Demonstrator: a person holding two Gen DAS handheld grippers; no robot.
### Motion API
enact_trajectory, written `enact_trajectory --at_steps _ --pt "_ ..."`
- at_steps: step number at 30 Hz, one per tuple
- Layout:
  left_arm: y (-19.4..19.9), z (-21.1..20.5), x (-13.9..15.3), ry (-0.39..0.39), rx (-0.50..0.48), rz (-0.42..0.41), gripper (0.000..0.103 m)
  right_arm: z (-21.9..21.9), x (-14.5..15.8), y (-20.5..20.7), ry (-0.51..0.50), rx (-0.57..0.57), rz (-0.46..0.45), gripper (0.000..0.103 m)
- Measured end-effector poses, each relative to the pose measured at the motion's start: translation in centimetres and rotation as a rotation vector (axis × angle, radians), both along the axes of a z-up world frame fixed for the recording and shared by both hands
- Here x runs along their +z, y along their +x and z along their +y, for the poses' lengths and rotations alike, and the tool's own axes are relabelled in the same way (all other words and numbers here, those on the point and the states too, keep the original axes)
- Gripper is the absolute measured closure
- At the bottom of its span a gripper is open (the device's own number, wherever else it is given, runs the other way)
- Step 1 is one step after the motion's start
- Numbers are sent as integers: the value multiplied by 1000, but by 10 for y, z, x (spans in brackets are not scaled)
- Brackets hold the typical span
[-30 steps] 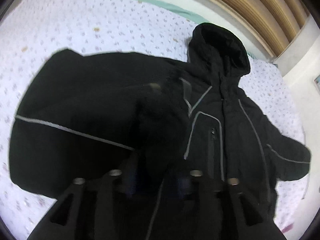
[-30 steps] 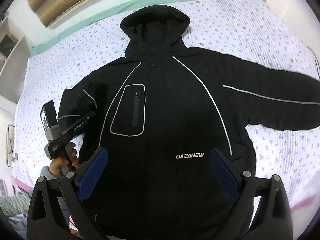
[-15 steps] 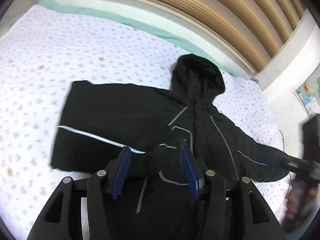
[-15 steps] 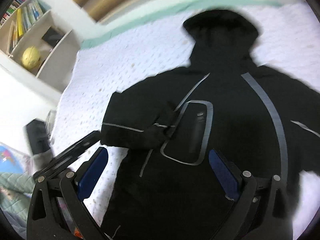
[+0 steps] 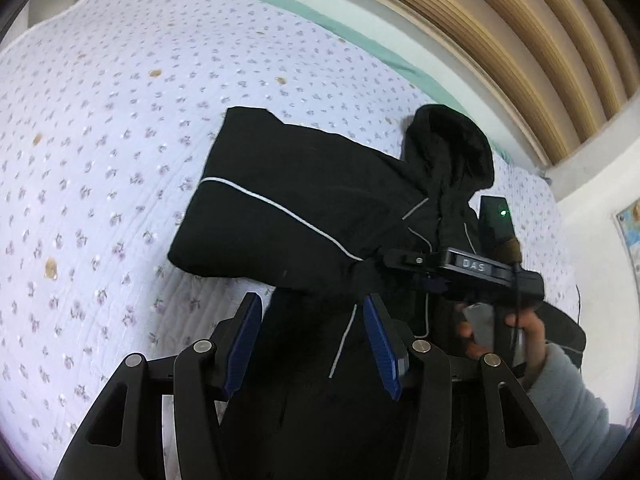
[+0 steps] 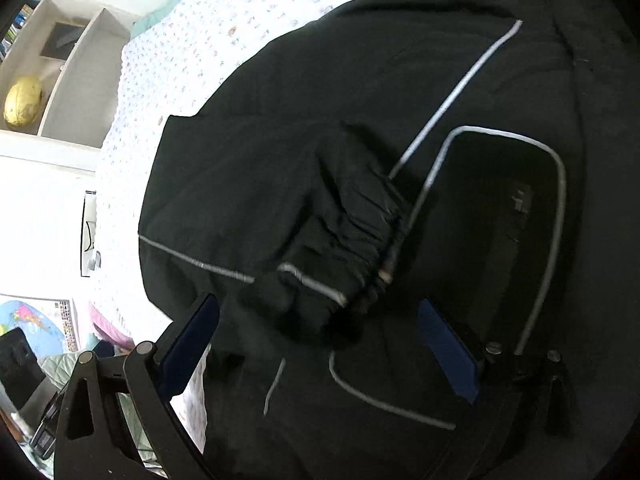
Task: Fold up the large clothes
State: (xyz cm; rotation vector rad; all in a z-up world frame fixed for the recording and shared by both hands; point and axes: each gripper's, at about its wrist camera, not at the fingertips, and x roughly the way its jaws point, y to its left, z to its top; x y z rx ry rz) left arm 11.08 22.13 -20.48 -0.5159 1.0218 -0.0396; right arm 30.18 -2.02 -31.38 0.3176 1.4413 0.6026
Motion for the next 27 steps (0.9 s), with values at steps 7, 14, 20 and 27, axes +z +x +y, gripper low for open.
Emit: enact_trajectory --at_steps 7,14,20,27 --pt "-4 5 -3 18 43 22 49 3 6 0 14 -30 -13 61" --pt "-8 -1 3 31 51 12 49 -31 69 -4 33 -56 -146 74" --pt "-8 -8 5 36 46 12 49 -102 137 -15 5 -141 -291 75" --pt "-3 -23 2 36 21 31 49 -197 171 -24 -131 -264 -339 75"
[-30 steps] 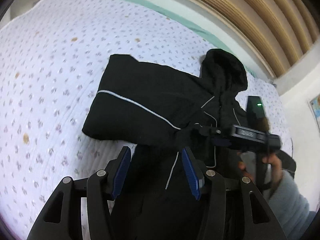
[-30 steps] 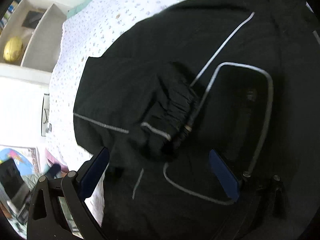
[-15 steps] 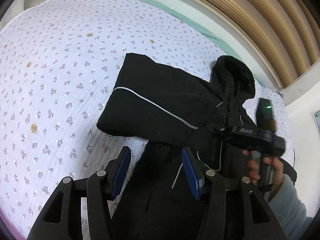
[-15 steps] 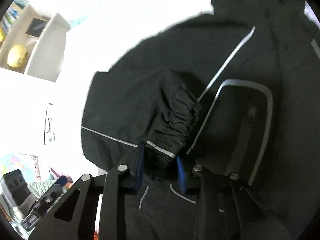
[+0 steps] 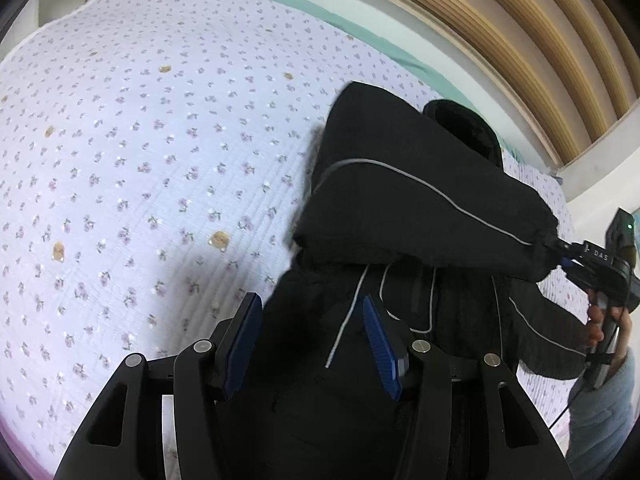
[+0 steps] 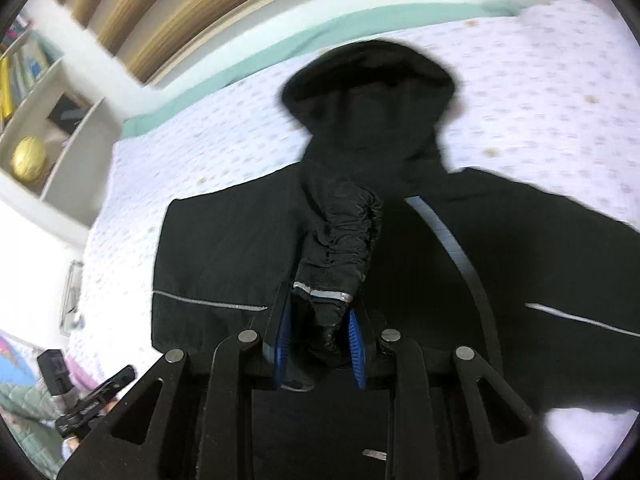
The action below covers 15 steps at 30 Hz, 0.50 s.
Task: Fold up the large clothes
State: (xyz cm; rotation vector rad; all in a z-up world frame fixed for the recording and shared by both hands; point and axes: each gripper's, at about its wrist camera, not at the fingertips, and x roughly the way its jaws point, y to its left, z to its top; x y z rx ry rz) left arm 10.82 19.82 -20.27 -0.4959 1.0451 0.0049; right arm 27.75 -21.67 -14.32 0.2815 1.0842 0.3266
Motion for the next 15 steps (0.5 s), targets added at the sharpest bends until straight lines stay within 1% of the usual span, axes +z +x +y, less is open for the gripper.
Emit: enact_trajectory --at_steps 4,6,8,11,13,15 --pt "6 -10 7 11 -27 -18 49 -36 0 -13 -60 -67 -9 75" --pt "7 -14 8 10 -35 -23 49 -52 -7 -16 -85 -115 -3 75" --pt "9 -17 6 14 -40 -13 49 -56 -17 -13 -102 -152 26 75" --pt "11 -22 4 19 -50 1 49 -66 -44 -13 -126 -184 71 75" --pt "11 -26 4 18 -59 4 49 -71 -69 -10 -168 -208 109 76" --pt "12 -30 3 28 -65 8 49 -72 -99 -5 -215 -255 157 76"
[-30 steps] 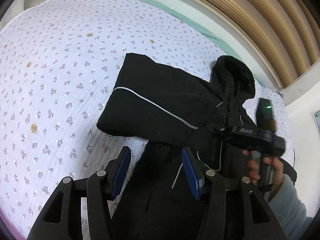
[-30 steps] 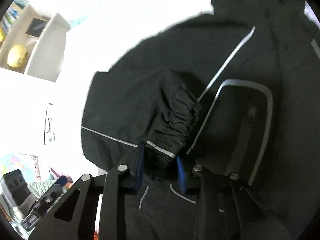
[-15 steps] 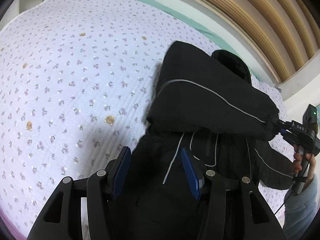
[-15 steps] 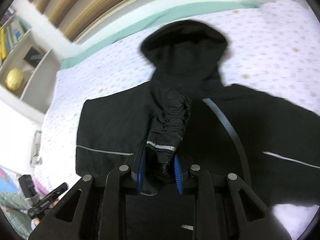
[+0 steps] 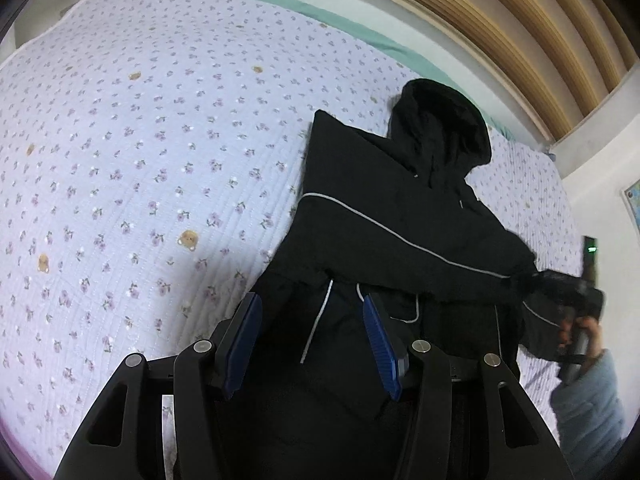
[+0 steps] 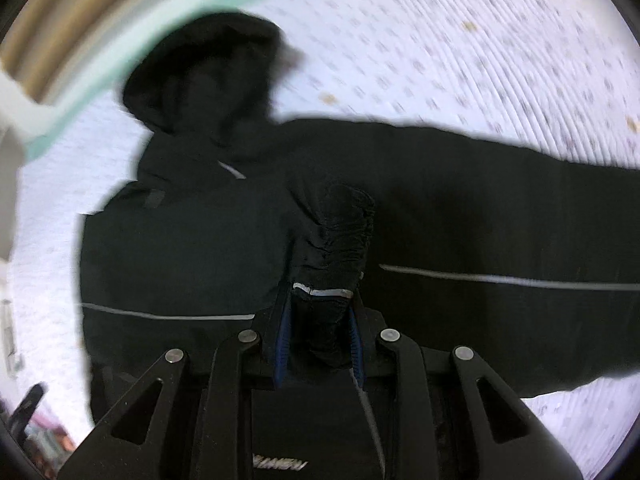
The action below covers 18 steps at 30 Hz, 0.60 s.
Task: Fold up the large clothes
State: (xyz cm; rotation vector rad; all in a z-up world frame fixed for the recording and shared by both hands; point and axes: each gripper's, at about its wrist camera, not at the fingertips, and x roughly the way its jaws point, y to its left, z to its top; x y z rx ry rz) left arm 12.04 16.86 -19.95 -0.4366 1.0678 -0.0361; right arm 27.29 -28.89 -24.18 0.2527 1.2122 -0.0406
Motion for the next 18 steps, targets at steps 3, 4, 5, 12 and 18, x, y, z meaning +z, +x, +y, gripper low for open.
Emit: enact_trajectory --at_steps 3,4,5,12,18 --pt "1 -3 -1 3 -1 5 49 -5 -37 0 -41 -89 64 74" --pt "1 -3 -2 4 0 7 49 -6 -44 -1 -66 -105 66 72" --pt "2 -3 -2 5 3 9 49 -4 -49 -2 -93 -116 52 68" --pt "9 -7 -2 47 -8 12 49 -2 -5 -26 -201 -168 -51 62" --pt "50 -40 6 57 -109 -54 49 19 66 -48 -324 -146 -232 38"
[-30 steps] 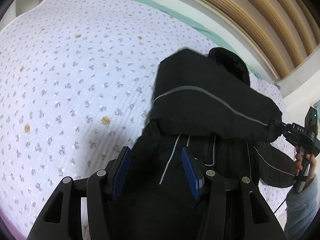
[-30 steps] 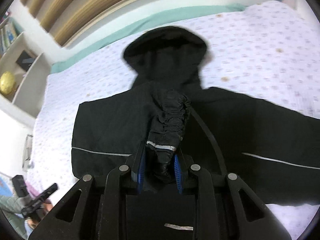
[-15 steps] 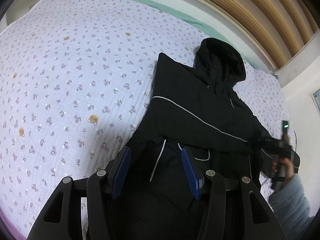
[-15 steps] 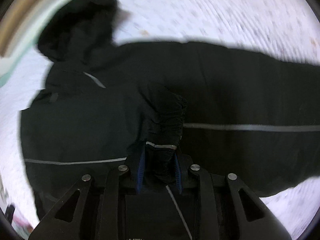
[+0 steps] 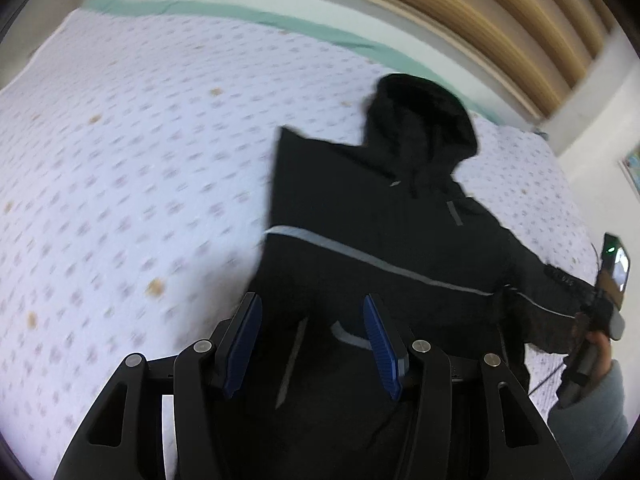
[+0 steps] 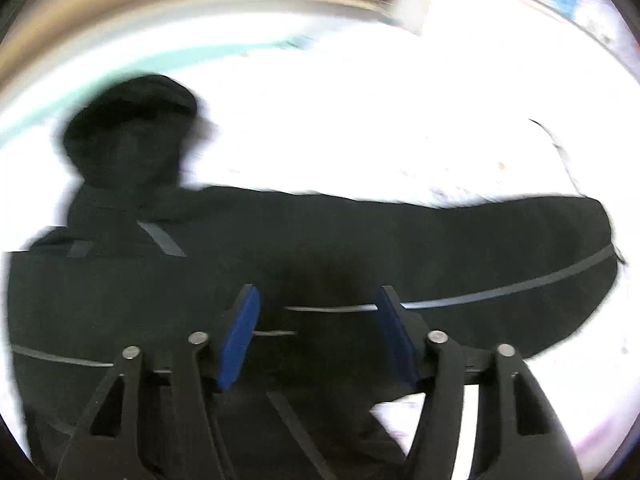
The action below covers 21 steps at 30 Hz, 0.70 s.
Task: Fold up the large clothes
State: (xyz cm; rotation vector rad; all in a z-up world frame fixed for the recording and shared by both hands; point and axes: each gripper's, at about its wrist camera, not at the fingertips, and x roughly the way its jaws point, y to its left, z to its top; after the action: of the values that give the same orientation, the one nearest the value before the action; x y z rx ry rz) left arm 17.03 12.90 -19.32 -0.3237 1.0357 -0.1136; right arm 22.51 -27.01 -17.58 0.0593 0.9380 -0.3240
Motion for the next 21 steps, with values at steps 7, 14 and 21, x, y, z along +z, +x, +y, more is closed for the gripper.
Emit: enact_trajectory --at_steps 7,14,21 --pt "64 -64 -44 56 -162 44 49 70 -25 21 252 205 83 38" --pt "86 -91 -88 88 -216 101 49 113 -98 29 305 249 247 38" --pt "103 -103 -125 204 -286 139 53 100 -132 31 386 245 273 38"
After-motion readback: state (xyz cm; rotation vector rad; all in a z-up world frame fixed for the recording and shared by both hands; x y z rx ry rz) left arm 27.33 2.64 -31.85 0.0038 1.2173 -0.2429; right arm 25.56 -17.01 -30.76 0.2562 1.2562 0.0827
